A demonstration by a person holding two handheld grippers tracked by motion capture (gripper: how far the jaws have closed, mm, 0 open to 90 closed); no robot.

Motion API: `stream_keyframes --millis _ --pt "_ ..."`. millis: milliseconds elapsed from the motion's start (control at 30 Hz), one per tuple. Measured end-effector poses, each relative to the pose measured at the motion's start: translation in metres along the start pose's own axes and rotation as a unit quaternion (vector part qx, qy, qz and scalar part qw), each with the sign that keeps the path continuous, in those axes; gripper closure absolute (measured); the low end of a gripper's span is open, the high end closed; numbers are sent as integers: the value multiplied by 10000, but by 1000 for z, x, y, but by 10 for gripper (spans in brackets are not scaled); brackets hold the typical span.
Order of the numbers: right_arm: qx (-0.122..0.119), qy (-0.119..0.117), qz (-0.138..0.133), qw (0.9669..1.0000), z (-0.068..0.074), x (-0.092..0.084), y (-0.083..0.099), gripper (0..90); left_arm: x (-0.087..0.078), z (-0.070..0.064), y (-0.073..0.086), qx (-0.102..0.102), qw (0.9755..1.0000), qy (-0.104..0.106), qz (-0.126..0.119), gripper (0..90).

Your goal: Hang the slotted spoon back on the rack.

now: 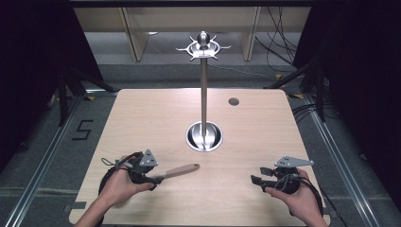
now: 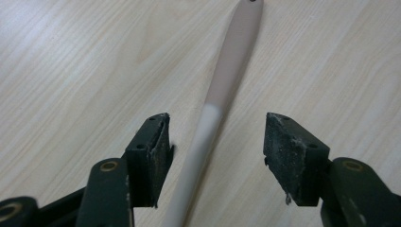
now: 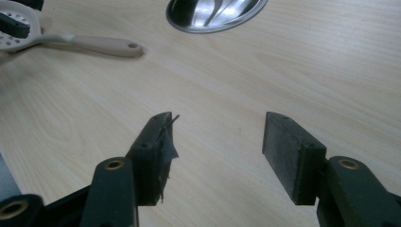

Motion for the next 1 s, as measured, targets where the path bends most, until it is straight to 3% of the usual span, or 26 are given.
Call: stream_keyframes --millis 33,200,233,333,367,467,533,600,700,733,800,833,900,933,1000 --pt "-57 -8 -72 10000 -2 1 -1 442 2 0 -1 34 10000 -57 -70 390" --pt "-156 8 -28 9999 -6 0 -1 442 7 3 -6 153 9998 -80 55 368" --pt "120 -114 47 9999 -1 0 1 442 8 3 -7 189 9998 -48 95 368" --pt "38 -113 -3 9999 -2 1 1 442 11 1 -9 260 9995 36 170 368" --pt "-111 -96 -16 9999 -5 2 0 442 12 2 -9 308 9993 80 215 369" --pt "-212 37 22 9998 -7 1 0 442 14 2 -11 397 9979 288 412 390" --pt "-56 -42 37 10000 -2 3 0 443 16 5 -13 488 9963 389 583 404" --pt "-69 -30 83 9999 -2 3 1 442 16 8 -16 670 9933 485 810 422" --pt "-80 -28 109 9999 -2 2 1 442 19 10 -20 767 9900 597 1025 440" --pt "-79 -25 107 9999 -2 3 1 442 21 12 -21 878 9883 592 1102 446" --pt "-21 -65 68 10000 -2 3 1 442 26 12 -23 1064 9825 696 1360 459" --pt "-28 -108 22 9999 -2 4 1 442 26 12 -23 1064 9825 696 1360 459" --pt "-41 -114 11 9999 -2 4 1 442 31 11 -25 1186 9789 768 1478 459" --pt "-85 -18 74 9999 -4 3 1 442 33 10 -27 1202 9779 809 1509 460" --pt "-37 -47 97 9999 -3 3 2 442 37 8 -30 1200 9768 877 1540 472"
Point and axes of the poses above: each handheld gripper's, and its own axes: x roughly forward along the jaws, y roughly out of its underside, z roughly to its left, the point moved 7 cm from there along x, roughly forward along the jaws, and after that the axes turned 5 degrees about x, right-handed, at the moved point
